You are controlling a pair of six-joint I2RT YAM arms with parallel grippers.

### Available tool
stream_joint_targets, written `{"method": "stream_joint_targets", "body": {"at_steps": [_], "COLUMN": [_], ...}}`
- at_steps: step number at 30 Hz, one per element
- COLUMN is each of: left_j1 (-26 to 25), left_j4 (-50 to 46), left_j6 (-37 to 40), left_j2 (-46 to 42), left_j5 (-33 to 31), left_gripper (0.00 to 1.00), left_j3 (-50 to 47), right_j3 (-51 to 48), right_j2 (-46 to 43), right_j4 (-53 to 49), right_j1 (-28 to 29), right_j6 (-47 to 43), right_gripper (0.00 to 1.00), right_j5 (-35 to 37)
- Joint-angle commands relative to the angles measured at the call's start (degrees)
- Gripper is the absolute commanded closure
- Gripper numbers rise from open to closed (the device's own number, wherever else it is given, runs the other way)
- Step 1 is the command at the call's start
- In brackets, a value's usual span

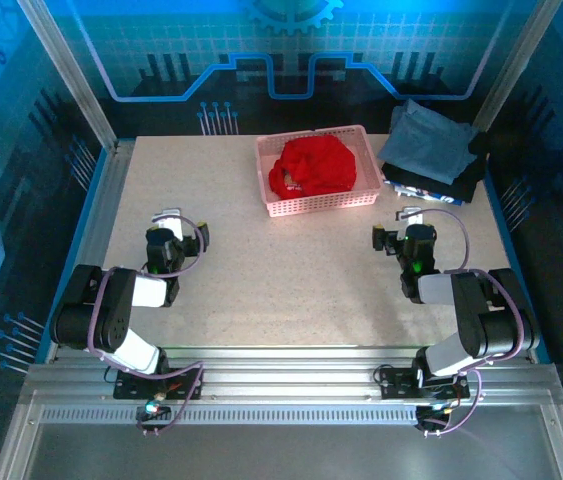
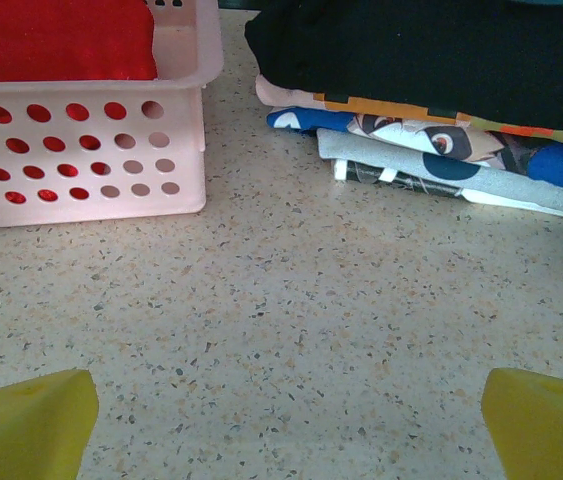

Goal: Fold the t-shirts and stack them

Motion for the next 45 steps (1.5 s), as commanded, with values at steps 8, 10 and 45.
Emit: {"method": "stream_joint_targets", "body": {"at_steps": [8, 10, 45], "left_j1": [-1.6, -2.17, -12.97], "left_j4": [-31.0, -45.18, -84.37], "left_j6": [-0.61, -3.95, -36.48], "left_j2": [-14.66, -18.37, 33.53], "left_j5": [-3.23, -2.35, 26.07], "left_gripper": [0.01, 0.01, 0.28], "left_j3": [13.05, 20.73, 80.83], "right_j3": [19.51, 26.37, 108.92], "right_j2": [-12.19, -14.68, 50.22], "right_j4": [-41.54, -54.46, -89.88], "right_j1": [2.46, 3.14, 17.38], "right_j6": [5.71, 8.95, 24.05], "right_gripper": [0.0, 0.0, 0.04], "right_j5": [3.57, 2.36, -15.33]}}
